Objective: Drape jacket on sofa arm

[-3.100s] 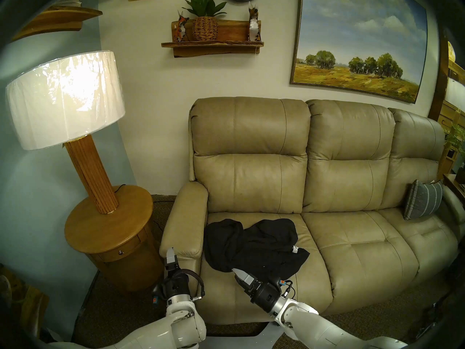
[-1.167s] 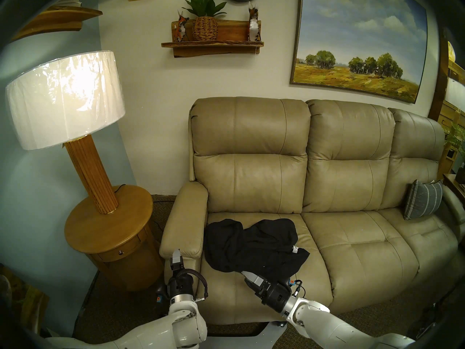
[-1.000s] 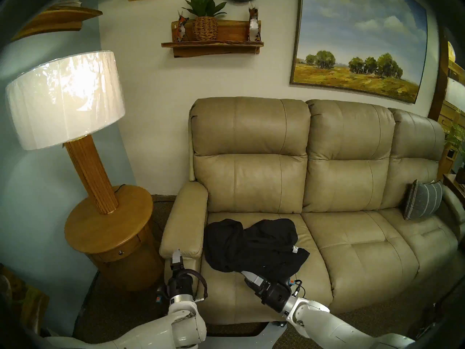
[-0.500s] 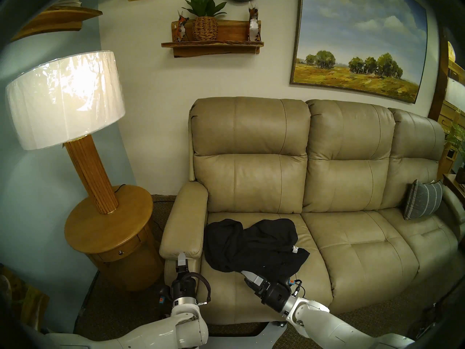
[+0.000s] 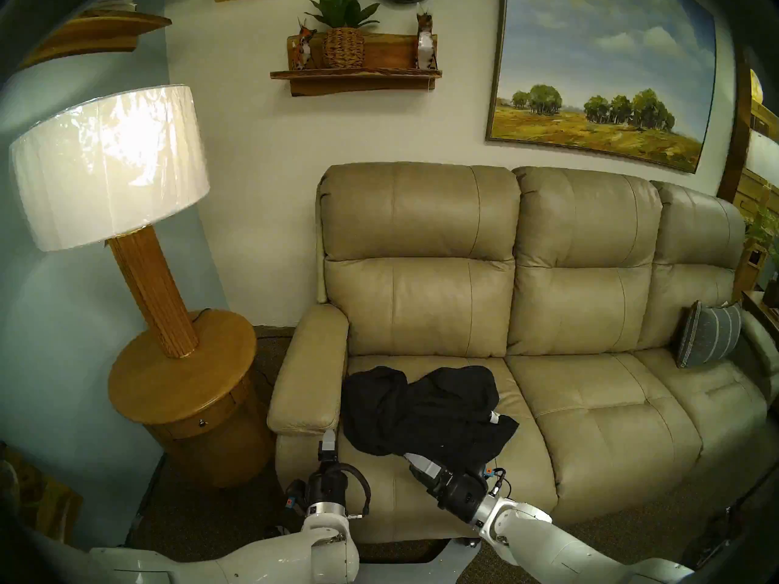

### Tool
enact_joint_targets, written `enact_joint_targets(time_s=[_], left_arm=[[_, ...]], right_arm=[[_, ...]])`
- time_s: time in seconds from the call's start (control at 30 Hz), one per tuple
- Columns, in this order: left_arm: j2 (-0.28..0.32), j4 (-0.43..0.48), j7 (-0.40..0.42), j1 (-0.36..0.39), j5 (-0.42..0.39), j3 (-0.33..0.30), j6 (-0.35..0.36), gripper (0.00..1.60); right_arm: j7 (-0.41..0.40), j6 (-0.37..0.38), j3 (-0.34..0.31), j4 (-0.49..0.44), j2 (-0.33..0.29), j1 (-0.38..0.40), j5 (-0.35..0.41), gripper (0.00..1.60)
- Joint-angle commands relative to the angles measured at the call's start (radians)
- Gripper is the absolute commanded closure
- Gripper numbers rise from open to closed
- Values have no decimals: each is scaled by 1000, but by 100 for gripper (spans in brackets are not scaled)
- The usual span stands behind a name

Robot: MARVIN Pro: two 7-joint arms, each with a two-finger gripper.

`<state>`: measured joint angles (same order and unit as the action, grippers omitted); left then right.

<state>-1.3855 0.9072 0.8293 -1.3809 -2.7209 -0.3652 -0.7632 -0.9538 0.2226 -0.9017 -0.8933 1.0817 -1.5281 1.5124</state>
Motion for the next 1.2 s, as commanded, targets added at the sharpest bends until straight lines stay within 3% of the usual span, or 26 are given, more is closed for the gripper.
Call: enact_joint_targets(time_s=[0.0,0.27,0.63,0.97,1.17], left_arm=[[-112,-64,-34,90,-25,19,20,0],[-198,-171,-101,146,-80,21,33,0],[-261,-279,-160,194,-142,20,78,0],[-323,-394,-220,237,-159,-48,133,0],[-329,-431,-263,271,-159,-79,181,0]], right_arm=[[-4,1,-2,-8,3,6,1,0],[-4,1,-4,-6,4,6,-2,0],[-4,1,-7,-3,6,6,-5,0],[-4,1,-10,-1,9,5,-8,0],[-4,1,-11,0,10,5,-10,0]])
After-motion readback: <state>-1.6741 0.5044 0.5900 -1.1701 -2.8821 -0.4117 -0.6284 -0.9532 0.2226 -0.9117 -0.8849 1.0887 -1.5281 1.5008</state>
